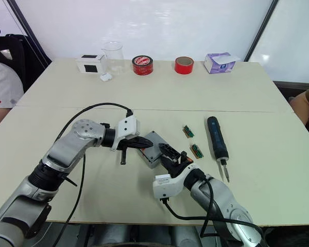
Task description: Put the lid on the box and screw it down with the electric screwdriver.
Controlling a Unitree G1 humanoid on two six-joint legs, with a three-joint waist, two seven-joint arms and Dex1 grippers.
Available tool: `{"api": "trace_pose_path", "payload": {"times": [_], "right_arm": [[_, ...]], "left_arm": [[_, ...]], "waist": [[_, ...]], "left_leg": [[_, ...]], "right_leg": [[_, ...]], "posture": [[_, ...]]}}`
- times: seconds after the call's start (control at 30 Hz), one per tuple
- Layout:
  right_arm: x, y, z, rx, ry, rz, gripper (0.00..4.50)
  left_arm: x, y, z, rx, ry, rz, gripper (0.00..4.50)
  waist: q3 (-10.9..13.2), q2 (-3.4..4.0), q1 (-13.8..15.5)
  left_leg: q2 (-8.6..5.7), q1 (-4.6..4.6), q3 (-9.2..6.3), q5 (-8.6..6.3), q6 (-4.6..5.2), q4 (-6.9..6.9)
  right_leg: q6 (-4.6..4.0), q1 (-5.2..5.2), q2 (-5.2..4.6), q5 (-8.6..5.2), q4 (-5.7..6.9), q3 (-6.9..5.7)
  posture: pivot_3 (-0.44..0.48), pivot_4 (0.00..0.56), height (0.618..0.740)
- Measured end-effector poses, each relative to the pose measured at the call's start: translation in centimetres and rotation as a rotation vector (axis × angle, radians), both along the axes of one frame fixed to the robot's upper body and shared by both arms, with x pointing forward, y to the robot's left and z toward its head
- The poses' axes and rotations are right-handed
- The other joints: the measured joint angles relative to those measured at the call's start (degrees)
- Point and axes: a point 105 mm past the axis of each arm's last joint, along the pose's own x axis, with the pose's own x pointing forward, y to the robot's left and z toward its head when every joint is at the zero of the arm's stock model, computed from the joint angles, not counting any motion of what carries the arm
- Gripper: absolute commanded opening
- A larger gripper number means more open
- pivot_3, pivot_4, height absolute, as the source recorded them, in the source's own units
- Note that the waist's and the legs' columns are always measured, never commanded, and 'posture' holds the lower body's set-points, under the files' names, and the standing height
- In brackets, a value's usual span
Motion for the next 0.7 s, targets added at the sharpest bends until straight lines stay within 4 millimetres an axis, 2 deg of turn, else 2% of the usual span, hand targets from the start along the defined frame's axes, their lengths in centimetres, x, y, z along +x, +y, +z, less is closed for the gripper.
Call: {"api": "trace_pose_path", "payload": {"times": [0.03,0.13,0.2,0.57,0.7], "right_arm": [[-0.1,-0.3,-0.2,-0.001,0.01,-0.009,1.98],[-0.3,-0.7,-0.3,0.007,0.023,-0.012,0.56],[-0.4,-0.8,-0.3,0.021,0.032,-0.01,0.05],[-0.2,-1.5,0.0,0.144,0.095,-0.063,0.05],[-0.2,-1.5,-0.2,0.181,0.142,-0.064,0.05]], "left_arm": [[0.0,0.0,0.0,0.002,-0.002,0.0,0.0],[0.1,0.1,-0.1,0.009,-0.011,0.003,0.0],[0.2,0.1,-0.1,0.008,-0.015,0.002,0.0],[0.1,0.1,-0.1,-0.023,-0.033,-0.006,0.0],[-0.1,0.0,0.1,-0.082,0.012,-0.004,0.0]], "waist": [[-0.06,-0.06,-0.01],[-0.1,-0.07,-0.11],[-0.11,-0.07,-0.1],[-0.12,-0.07,-0.15],[-0.1,-0.06,-0.23]], "left_leg": [[0.0,0.01,0.0,0.0,0.0,0.0],[0.0,0.06,0.0,0.0,0.0,0.0],[0.01,0.08,-0.01,0.0,0.0,0.0],[0.03,0.1,-0.23,0.0,0.0,0.0],[0.03,0.02,-0.24,0.0,0.0,0.0]], "right_leg": [[0.0,0.0,0.0,0.0,0.0,0.0],[-0.01,0.05,0.0,-0.01,0.0,0.0],[-0.01,0.07,0.01,-0.01,0.0,0.0],[-0.02,0.08,0.01,-0.01,0.0,0.0],[-0.02,0.02,0.01,-0.01,0.0,0.0]], "posture": [[0.0,0.15,0.74],[0.0,0.15,0.74],[0.0,0.15,0.74],[0.0,0.15,0.74],[0.0,0.15,0.74]]}}
